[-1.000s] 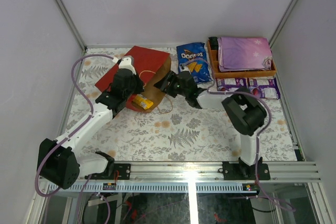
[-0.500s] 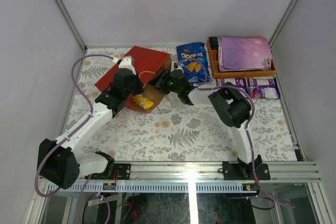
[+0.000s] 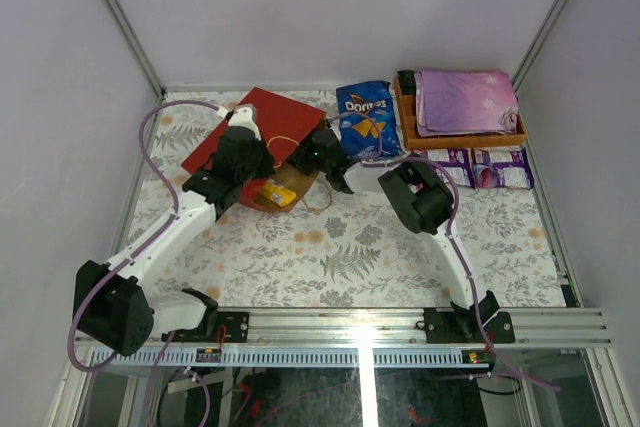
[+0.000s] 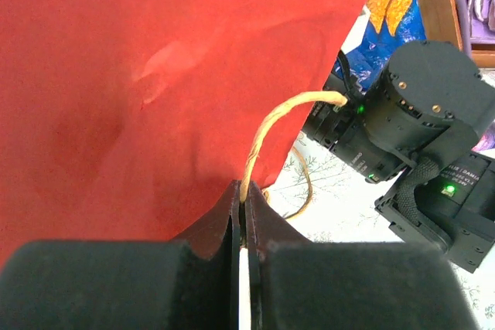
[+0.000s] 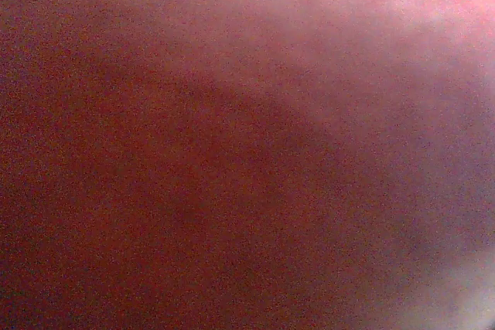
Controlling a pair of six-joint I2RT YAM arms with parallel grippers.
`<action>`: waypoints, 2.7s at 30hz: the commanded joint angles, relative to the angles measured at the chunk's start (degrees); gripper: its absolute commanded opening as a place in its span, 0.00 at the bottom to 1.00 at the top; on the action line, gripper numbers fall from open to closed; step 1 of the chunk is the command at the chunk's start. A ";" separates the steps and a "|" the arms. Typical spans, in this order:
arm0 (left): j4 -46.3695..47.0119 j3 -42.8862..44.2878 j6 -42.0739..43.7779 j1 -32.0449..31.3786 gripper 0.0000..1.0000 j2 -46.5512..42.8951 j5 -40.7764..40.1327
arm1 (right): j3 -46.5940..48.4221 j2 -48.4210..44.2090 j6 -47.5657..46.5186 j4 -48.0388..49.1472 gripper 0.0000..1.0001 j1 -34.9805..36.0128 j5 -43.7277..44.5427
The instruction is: Take the snacks out of the paper bag
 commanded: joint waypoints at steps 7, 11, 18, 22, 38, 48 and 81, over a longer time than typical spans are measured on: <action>-0.50 3.15 -2.00 -0.21 0.00 3.16 2.85 | 12.23 6.49 3.78 -5.88 0.67 3.18 3.45; -0.61 3.53 -2.45 -0.49 0.00 3.24 3.50 | 16.04 9.02 5.46 -7.39 0.67 4.67 5.05; -0.79 3.68 -2.73 -0.58 0.00 2.67 4.39 | 19.54 12.07 8.30 -4.04 0.53 5.57 6.00; -1.24 3.86 -2.60 -0.58 0.00 2.60 4.10 | 18.80 11.78 7.91 0.42 0.20 5.67 6.43; -2.69 3.68 -2.85 -0.59 0.00 0.34 0.52 | 0.77 -2.98 3.17 7.45 0.11 7.24 13.80; -5.35 5.24 -3.29 -1.56 0.00 -2.71 3.43 | 4.63 3.62 16.71 8.99 0.77 7.53 13.89; -10.56 9.45 -1.15 -10.68 0.00 -6.43 1.62 | 17.08 13.18 30.18 4.29 0.39 9.92 20.92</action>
